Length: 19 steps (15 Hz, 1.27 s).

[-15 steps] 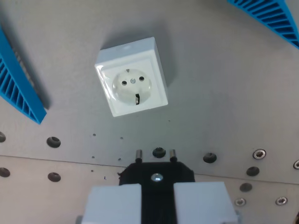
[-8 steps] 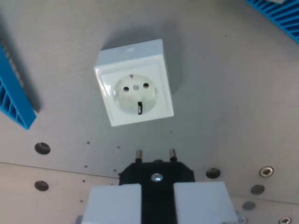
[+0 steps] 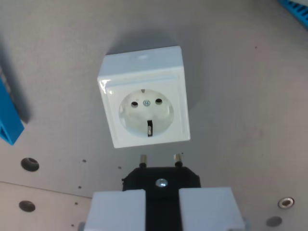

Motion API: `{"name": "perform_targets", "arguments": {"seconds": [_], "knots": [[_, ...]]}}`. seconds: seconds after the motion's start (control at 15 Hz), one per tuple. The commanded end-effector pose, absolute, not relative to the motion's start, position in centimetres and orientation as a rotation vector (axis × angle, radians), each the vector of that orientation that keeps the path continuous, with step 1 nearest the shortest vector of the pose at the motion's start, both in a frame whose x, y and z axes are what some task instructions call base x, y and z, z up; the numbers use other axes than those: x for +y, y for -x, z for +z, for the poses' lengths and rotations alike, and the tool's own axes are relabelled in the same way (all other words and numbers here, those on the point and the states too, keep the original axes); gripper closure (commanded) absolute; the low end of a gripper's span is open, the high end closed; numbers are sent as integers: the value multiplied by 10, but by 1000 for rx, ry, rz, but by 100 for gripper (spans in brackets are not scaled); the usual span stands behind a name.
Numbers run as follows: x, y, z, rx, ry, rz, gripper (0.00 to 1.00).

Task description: Move above the white socket

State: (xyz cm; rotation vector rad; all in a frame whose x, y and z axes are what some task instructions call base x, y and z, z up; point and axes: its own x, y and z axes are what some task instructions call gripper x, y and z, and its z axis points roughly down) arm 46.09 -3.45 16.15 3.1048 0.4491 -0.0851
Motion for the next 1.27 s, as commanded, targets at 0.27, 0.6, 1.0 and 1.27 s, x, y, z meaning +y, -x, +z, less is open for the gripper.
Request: {"name": "perform_targets", "arguments": {"seconds": [0.27, 0.6, 1.0, 1.27], "knots": [[-31, -453, 137, 619, -3041, 54, 100], [-28, -449, 121, 629, -3033, 66, 100], [-26, -447, 110, 629, -3033, 50, 100], [-26, -446, 107, 623, -3034, 56, 100]]}}
